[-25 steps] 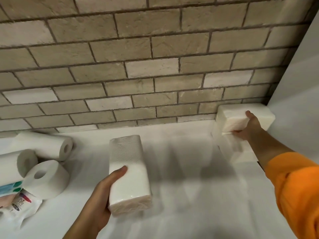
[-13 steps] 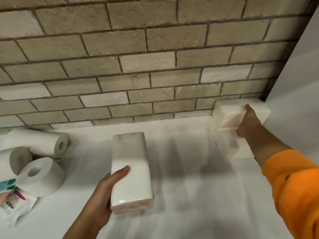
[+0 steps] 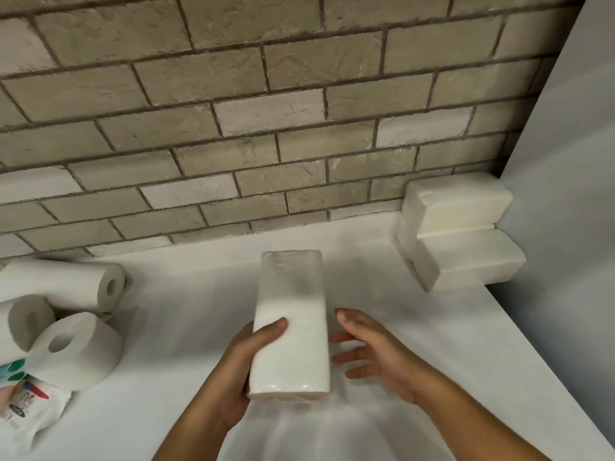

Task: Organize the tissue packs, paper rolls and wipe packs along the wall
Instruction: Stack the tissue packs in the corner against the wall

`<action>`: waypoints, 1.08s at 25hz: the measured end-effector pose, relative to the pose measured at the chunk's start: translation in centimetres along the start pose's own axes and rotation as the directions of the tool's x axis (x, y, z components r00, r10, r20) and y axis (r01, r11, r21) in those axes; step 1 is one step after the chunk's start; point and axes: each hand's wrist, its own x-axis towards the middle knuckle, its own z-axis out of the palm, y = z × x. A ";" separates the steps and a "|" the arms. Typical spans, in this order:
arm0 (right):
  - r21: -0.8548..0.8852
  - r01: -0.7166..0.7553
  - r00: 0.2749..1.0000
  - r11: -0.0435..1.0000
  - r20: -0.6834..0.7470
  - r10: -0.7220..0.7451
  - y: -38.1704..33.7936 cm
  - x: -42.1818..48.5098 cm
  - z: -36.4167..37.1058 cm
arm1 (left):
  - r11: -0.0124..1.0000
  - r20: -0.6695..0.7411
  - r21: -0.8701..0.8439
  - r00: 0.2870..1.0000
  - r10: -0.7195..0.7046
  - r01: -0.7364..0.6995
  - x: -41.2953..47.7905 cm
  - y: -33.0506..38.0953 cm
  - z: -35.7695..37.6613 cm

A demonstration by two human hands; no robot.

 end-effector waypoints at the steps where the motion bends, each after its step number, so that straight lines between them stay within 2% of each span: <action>1: 0.022 0.001 0.999 1.000 0.040 -0.002 0.5 -0.6 0.2 | 1.000 0.025 0.016 1.000 -0.002 0.001 0.1 -0.1 0.3; 9: 0.091 0.031 0.999 0.995 0.034 -0.034 -0.2 -1.1 -1.2 | 0.997 0.190 0.081 0.982 0.004 -0.019 1.0 -0.2 1.8; 13: 0.113 0.042 0.998 0.993 0.047 -0.048 -0.5 -0.1 -2.3 | 0.993 0.171 0.108 0.985 0.032 -0.051 1.5 -0.5 2.3; 16: 0.156 0.086 0.996 0.984 0.002 -0.087 -0.9 0.9 -3.9 | 0.990 0.171 0.108 0.982 0.074 -0.093 2.1 -0.7 2.4; 18: 0.242 0.146 0.988 0.959 -0.076 -0.131 -1.3 1.4 -5.8 | 0.991 0.051 0.069 0.993 0.110 -0.114 2.5 -0.5 2.1; 20: 0.360 0.258 0.958 0.897 -0.215 -0.190 -2.2 1.6 -8.5 | 0.993 -0.052 0.015 0.992 0.117 -0.116 2.9 -0.4 1.1; 23: 0.419 0.392 0.849 0.819 -0.508 -0.147 -3.7 1.5 -13.1 | 0.992 -0.151 -0.073 0.985 0.086 -0.098 3.0 -0.6 -0.7; 27: 0.421 0.463 0.700 0.780 -0.714 -0.030 -4.4 2.5 -17.9 | 0.990 -0.257 -0.130 0.966 0.026 -0.061 2.5 -1.4 -2.2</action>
